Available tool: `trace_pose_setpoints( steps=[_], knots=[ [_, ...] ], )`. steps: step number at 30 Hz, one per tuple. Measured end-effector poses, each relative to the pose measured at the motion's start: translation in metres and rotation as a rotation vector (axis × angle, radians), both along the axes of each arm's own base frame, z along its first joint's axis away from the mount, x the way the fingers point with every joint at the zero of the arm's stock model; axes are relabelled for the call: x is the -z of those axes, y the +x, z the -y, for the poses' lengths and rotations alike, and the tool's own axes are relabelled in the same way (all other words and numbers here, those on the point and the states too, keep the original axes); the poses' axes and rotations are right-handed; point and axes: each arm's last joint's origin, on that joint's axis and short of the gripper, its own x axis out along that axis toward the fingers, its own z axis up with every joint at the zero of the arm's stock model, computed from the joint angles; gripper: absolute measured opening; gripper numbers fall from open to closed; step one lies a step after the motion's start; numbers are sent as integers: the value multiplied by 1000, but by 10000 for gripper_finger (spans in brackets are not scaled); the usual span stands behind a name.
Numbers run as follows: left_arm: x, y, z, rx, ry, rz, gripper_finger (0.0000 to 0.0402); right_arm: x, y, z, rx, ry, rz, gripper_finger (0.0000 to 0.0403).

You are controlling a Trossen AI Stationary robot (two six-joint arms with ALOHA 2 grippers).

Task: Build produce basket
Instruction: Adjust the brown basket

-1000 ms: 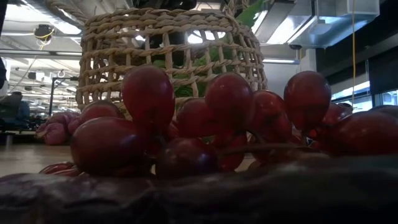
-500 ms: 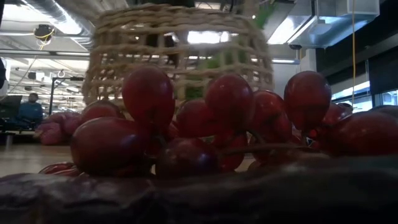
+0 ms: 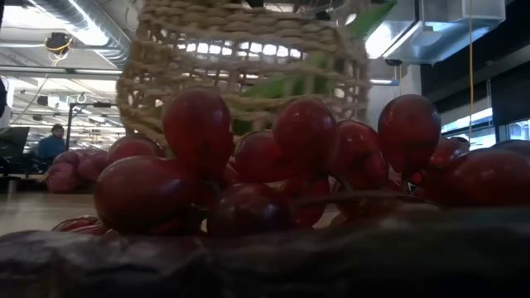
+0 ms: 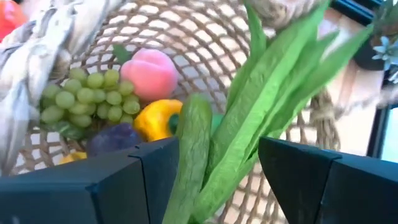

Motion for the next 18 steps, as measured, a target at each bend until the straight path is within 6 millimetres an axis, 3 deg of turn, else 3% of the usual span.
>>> trace_pose_setpoints(
  steps=[14, 18],
  knots=[
    [4, -2, 2, -12, 13, -51, 211, 0, 0, 0, 0, 0, 0, 223],
    [22, 1, 2, -17, 12, -122, 211, 0, 0, 0, 0, 0, -1, 223]
  ],
)
